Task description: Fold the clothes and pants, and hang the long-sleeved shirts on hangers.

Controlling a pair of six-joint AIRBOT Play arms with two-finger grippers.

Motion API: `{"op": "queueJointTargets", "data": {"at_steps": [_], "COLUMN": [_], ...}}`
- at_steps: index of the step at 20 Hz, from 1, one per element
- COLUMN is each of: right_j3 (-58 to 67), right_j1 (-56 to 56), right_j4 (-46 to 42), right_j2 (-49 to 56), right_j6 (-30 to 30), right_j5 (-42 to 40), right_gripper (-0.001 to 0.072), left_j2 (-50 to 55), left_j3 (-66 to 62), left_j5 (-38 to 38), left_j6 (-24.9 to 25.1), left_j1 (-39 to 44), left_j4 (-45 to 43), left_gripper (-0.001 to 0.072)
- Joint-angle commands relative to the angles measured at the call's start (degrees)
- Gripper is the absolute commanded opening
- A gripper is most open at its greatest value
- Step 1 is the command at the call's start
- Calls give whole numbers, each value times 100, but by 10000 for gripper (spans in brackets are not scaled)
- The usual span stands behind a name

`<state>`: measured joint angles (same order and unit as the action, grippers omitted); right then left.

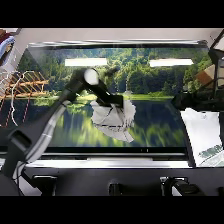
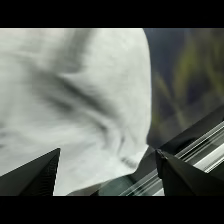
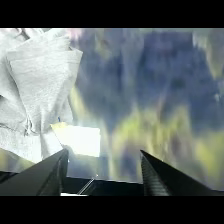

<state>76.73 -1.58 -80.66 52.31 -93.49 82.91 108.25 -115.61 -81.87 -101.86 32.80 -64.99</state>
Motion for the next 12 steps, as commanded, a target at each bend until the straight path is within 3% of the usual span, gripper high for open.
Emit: {"op": "queueJointTargets", "data": {"at_steps": [1,4,5,7,9,12], "right_j3": [2,-195,-461,-1379,-2608,-4286], "right_j1": [4,791,1316,2288,2662,2312], "right_j4": [-798,-664,-160,1668,3270,4277], "right_j2": [-42,42,164,455,640,675], "right_j6": [323,4,-59,-7,518,881], "right_j5": [-166,-850,-890,-719,-669,-931], "right_gripper": [508,493,493,493,498,501], "left_j2": [-667,-1364,-1609,-1987,-2236,-2376], "left_j3": [-195,-72,79,442,828,1377], "left_j5": [-938,-1534,-1572,-1567,-1561,-1510], "left_j6": [317,505,581,649,695,697], "left_j1": [-1010,-1967,-2293,-2844,-3274,-3679], "left_j4": [-164,-673,-737,-745,-745,-721], "left_gripper": [700,699,698,688,681,682]}}
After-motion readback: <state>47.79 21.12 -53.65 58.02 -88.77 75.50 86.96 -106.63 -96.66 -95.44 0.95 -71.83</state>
